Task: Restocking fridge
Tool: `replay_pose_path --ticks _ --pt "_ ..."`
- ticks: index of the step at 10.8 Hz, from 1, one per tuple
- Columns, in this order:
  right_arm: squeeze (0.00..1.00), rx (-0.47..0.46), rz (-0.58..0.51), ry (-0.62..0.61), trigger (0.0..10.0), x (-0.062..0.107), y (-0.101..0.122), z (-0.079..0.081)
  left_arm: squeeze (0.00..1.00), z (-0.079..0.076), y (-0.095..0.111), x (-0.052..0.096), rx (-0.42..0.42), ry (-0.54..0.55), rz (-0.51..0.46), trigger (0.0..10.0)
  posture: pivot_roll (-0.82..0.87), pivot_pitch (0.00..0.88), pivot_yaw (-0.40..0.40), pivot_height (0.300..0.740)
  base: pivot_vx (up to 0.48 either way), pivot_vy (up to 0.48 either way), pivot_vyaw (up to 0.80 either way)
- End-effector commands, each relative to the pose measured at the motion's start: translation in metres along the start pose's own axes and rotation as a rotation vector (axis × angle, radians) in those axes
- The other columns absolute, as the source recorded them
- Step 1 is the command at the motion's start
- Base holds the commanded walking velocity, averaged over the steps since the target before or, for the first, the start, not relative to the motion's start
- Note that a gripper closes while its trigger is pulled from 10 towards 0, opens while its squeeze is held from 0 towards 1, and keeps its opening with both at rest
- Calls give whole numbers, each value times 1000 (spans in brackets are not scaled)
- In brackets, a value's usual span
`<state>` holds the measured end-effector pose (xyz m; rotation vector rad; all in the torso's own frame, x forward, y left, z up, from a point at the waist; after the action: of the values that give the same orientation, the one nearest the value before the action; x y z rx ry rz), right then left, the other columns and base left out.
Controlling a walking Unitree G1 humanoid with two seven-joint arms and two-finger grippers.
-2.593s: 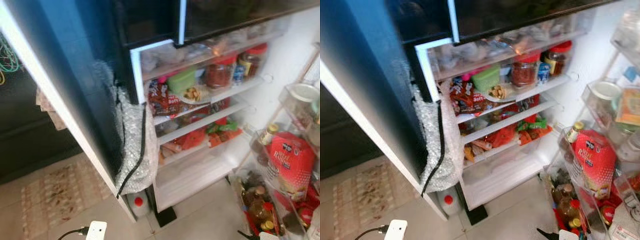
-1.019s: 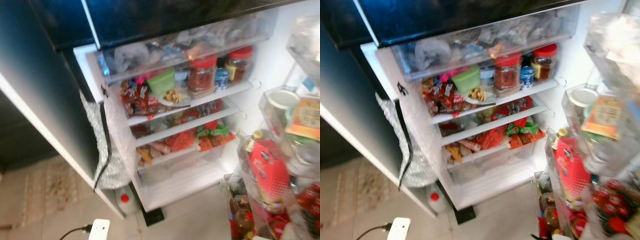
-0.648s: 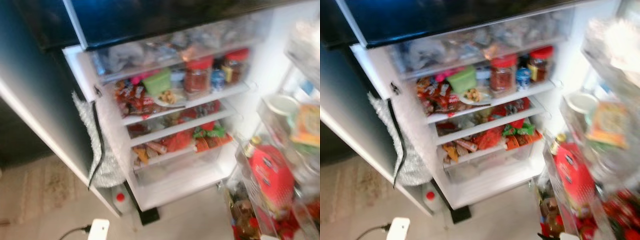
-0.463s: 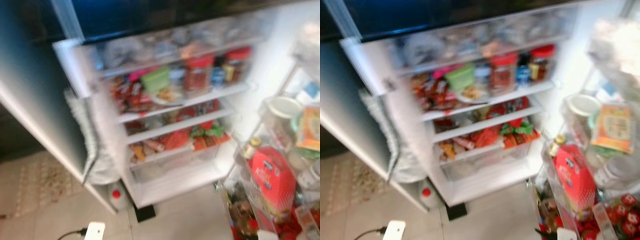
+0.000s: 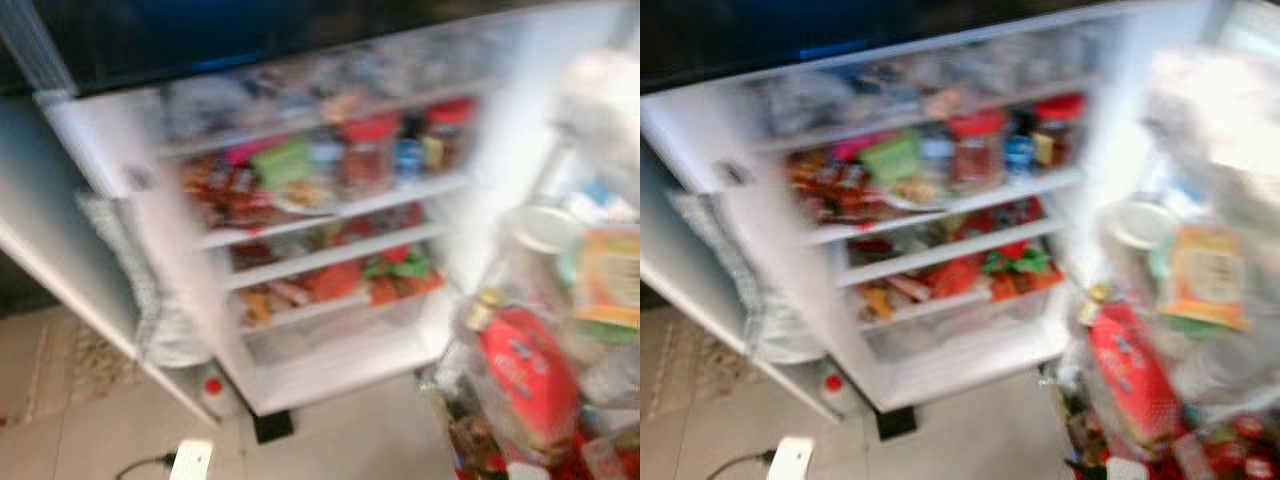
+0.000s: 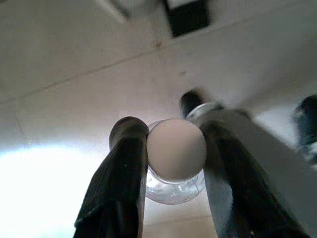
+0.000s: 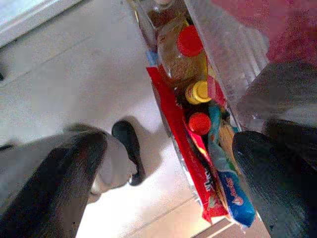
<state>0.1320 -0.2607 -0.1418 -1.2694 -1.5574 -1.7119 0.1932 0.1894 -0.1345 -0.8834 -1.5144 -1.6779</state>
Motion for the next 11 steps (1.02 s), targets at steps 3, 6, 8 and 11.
replay_pose_path --ticks 3,6,8,11 --pt "0 -13 -20 -32 10000 0 8 -10 0 11 -8 2 9 22 20 10000 -158 49 61 740 0 -261 0" --pt "0 -20 -20 -31 10000 -1 8 -9 0 11 -7 2 10 21 16 10000 -159 47 66 740 0 -172 0" --pt "0 -24 -20 -29 10000 -1 8 -8 0 9 -5 2 29 1 2 10000 -157 44 71 740 0 0 0" --pt "0 -32 -17 -28 10000 -1 8 -6 0 10 -4 1 12 0 0 10000 -158 43 76 740 0 0 0"
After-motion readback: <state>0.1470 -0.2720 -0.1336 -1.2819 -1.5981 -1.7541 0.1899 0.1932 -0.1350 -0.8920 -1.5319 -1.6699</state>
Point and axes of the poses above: a point about 5 cm out from each wrist's last joint towards the gripper, its own x axis pointing back from the gripper into the wrist, its own y axis along the axis of the wrist's last joint, z = x × y, the point moved 5 cm from there along -x, pointing out of the wrist towards the gripper
